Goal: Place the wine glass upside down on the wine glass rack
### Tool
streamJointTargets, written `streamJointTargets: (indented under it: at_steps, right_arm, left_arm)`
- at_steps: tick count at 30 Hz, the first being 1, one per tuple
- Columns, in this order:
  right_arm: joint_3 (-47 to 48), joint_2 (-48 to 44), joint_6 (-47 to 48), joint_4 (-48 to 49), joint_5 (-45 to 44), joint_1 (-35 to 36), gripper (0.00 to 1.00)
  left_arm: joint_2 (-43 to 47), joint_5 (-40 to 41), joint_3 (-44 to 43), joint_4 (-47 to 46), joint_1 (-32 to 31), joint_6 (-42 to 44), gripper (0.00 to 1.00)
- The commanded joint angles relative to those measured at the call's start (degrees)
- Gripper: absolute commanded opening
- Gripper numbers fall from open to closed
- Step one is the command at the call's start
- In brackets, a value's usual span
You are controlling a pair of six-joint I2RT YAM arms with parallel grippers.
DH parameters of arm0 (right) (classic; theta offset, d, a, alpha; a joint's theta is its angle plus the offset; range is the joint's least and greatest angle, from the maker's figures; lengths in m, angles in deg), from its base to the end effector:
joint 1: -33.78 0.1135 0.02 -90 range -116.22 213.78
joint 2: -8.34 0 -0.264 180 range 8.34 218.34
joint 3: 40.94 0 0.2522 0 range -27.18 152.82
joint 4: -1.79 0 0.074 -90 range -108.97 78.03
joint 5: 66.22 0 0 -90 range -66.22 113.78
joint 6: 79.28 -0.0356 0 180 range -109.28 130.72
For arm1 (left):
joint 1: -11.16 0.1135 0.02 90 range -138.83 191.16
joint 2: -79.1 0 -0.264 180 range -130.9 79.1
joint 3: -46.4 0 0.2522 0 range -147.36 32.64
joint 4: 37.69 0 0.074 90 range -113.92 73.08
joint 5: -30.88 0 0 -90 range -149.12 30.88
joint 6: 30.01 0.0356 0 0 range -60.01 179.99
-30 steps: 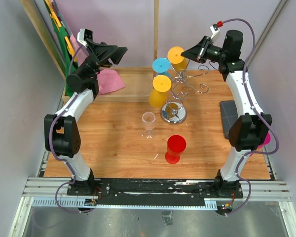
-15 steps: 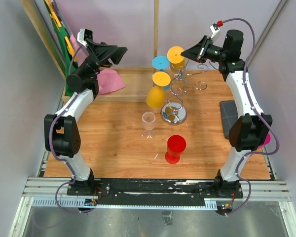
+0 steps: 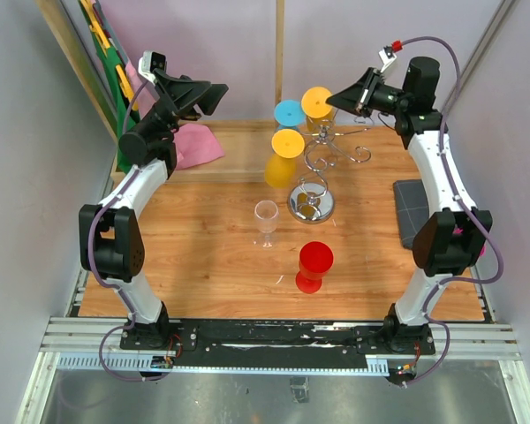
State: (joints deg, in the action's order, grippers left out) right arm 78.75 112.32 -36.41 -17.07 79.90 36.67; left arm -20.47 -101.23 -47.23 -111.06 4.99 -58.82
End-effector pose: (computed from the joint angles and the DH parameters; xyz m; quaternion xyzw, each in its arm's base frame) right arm 0.4182 0.0507 0.4328 -0.0582 0.7155 0.5661 0.4053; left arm 0.3487 -0.0617 0.4404 0.0434 0.3945 -0.8442 0.3604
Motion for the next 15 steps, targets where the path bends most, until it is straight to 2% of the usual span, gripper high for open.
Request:
streamJointTargets:
  at_steps: [1,15]
  right_arm:
    - [-1.5,-3.7,0.0,1.5,1.1,-2.1,0.01]
    - [-0.4,-2.5,-1.1,2.8,0.8,-5.2,0.01]
  left_arm:
    - [1.3,-0.2,-0.2,-15.4,0.4,-9.1,0.58]
    - [1.6,-0.2,0.2,-15.4,0.4,-9.1,0.58]
